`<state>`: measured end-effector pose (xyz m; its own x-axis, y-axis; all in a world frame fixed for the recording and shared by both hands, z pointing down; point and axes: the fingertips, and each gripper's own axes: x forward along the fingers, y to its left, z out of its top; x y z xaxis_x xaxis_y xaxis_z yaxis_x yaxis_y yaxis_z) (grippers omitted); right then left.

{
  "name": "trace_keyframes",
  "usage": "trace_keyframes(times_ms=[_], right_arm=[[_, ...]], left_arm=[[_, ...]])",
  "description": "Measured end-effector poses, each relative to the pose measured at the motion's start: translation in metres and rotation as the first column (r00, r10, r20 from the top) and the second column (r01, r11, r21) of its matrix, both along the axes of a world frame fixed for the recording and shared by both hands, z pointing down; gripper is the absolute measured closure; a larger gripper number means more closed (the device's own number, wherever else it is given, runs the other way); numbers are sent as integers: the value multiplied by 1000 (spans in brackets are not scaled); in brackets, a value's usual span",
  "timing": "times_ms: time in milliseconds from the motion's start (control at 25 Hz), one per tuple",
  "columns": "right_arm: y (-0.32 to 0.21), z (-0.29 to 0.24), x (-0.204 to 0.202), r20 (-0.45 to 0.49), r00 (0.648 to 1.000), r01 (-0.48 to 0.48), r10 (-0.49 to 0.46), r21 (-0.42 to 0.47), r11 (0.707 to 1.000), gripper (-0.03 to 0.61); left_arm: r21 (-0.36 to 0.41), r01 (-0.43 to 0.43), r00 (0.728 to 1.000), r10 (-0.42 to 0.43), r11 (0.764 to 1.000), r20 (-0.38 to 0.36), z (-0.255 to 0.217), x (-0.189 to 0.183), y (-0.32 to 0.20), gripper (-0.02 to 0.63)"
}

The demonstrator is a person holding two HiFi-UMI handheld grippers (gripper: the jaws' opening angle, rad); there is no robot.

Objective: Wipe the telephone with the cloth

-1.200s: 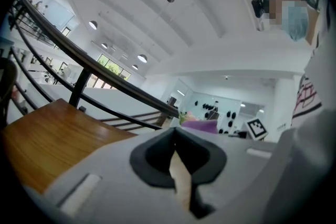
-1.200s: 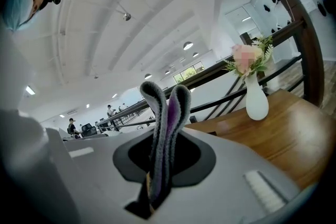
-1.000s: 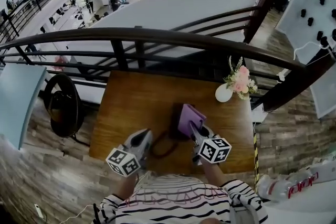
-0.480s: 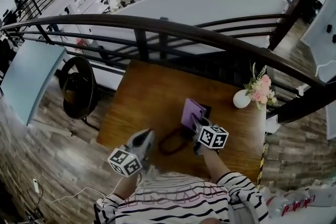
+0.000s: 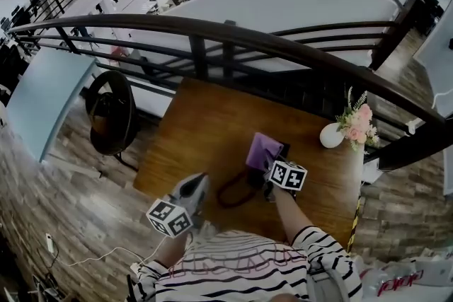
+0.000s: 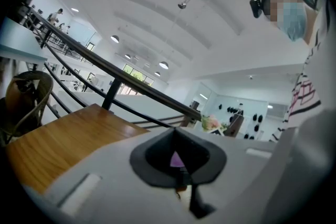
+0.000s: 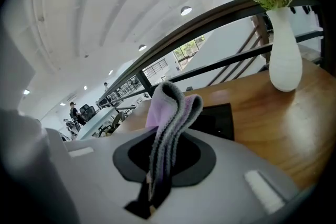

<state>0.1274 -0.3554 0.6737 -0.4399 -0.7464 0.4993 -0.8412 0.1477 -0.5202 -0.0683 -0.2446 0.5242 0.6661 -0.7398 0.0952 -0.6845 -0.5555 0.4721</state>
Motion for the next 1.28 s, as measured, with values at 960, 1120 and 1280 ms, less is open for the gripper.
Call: trace_keyframes(times_ms=[960, 1120, 1280], right_arm=[[62, 4, 125, -94, 966, -245, 241, -40, 969, 540], [63, -10, 112, -54, 972, -228, 228, 0, 974, 540], [62, -34, 74, 26, 988, -153, 152, 57, 987, 540]], left_arm=[[19, -176, 984, 176, 984, -26, -7, 56, 6, 611], [25, -176, 984, 177, 984, -28, -6, 53, 9, 611], [25, -153, 988, 154, 988, -32, -6, 44, 12, 611]])
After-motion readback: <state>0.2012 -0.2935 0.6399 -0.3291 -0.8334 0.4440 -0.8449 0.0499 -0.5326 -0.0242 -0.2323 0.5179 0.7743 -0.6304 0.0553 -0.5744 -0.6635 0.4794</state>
